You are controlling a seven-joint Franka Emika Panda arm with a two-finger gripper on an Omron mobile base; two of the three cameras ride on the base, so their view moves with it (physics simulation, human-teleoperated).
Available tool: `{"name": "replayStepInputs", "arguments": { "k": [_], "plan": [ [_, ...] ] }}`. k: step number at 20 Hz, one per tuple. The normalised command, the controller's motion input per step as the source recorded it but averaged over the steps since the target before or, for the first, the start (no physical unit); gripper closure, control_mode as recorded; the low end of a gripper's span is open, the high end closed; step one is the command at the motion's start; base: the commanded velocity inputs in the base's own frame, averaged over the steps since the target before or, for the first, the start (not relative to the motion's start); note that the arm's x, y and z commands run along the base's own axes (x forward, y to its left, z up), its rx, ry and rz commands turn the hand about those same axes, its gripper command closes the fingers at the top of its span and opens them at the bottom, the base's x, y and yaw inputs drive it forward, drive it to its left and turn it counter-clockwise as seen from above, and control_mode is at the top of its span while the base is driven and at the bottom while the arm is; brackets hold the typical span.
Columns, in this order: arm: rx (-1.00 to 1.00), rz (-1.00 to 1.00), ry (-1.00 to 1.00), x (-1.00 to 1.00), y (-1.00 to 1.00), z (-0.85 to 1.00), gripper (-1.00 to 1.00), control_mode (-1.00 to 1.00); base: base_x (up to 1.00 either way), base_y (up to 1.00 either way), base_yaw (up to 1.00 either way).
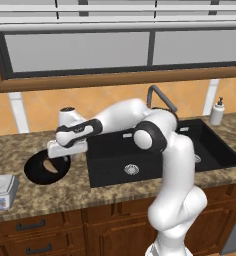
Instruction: Pick the sweet potato from the sink and place it in the bowl. Then pick the bowl and place it in the microwave. Then close the microwave door and press the start button.
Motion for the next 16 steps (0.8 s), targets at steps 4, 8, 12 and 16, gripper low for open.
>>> {"name": "replayStepInputs", "arguments": {
  "k": [4, 8, 12, 16],
  "plan": [
    [0.09, -0.31, -0.04, -0.16, -0.29, 0.28, 1.0, -1.0, 0.0, 0.0, 0.0],
    [0.03, -0.34, -0.1, -0.1, -0.34, 0.61, 1.0, -1.0, 0.0, 0.0, 0.0],
    [0.0, -0.43, -0.04, -0.22, -0.37, 0.68, 1.0, -1.0, 0.0, 0.0, 0.0],
    [0.0, -0.59, -0.02, -0.18, -0.42, 0.48, 1.0, -1.0, 0.0, 0.0, 0.0]
  ]
}}
